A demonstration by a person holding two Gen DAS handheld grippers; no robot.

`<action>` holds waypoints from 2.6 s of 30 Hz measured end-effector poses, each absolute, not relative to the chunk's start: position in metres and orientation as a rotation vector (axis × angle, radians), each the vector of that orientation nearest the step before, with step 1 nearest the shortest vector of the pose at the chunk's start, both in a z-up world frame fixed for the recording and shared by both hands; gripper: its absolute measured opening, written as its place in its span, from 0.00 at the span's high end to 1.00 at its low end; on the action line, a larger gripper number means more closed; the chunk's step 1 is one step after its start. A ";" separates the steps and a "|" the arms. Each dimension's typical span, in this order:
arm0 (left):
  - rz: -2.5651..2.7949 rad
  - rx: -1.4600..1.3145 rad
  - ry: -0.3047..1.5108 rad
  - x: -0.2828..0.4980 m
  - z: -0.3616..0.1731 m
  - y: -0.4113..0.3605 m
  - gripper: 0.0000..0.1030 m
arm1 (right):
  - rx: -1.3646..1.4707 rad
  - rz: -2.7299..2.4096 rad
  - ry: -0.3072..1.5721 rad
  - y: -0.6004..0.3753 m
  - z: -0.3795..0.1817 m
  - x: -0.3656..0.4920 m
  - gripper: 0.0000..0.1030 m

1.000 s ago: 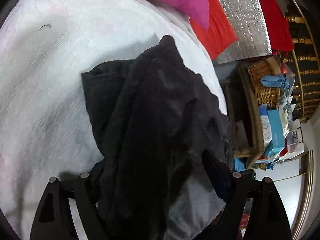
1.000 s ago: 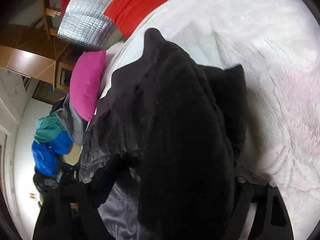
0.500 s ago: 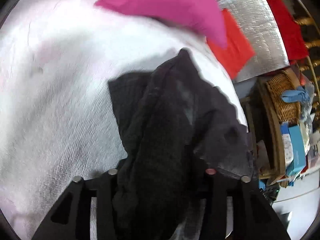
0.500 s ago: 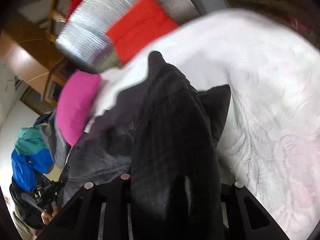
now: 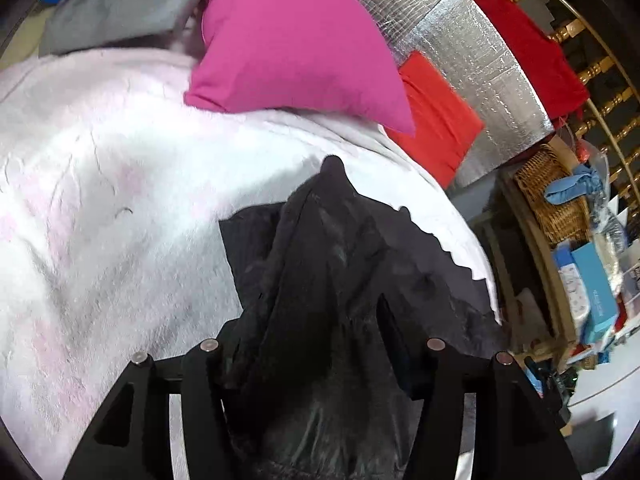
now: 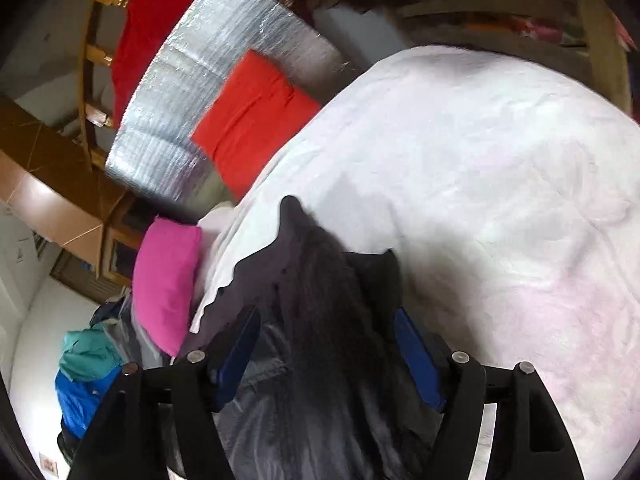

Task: Fold large clothes

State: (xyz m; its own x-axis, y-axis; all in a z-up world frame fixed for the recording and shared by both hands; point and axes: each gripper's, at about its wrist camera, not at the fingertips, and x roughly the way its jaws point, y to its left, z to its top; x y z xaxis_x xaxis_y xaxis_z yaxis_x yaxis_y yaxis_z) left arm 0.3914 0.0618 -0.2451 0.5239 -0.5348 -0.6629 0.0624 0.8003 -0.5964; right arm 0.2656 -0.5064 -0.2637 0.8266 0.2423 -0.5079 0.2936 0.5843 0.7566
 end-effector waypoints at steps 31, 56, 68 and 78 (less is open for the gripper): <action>-0.235 -0.484 0.864 0.409 -0.238 0.064 0.26 | 0.801 -0.180 0.633 -0.487 -0.250 0.311 0.21; -0.048 -0.011 0.799 0.399 -0.233 -0.016 0.32 | 0.516 -0.273 0.653 -0.454 -0.214 0.306 0.29; -0.069 0.012 0.626 0.353 -0.196 -0.031 0.31 | 0.396 -0.133 0.699 -0.397 -0.207 0.256 0.29; -0.053 0.038 0.604 0.343 -0.193 -0.036 0.31 | 0.421 -0.074 0.713 -0.379 -0.214 0.248 0.29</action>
State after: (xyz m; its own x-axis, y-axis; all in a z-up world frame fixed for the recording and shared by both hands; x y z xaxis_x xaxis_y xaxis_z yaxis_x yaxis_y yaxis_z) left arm 0.3427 -0.0363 -0.1934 0.8220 -0.0390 -0.5682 0.0610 0.9979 0.0198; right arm 0.2478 -0.3792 -0.2139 0.7577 0.0754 -0.6482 0.2078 0.9137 0.3492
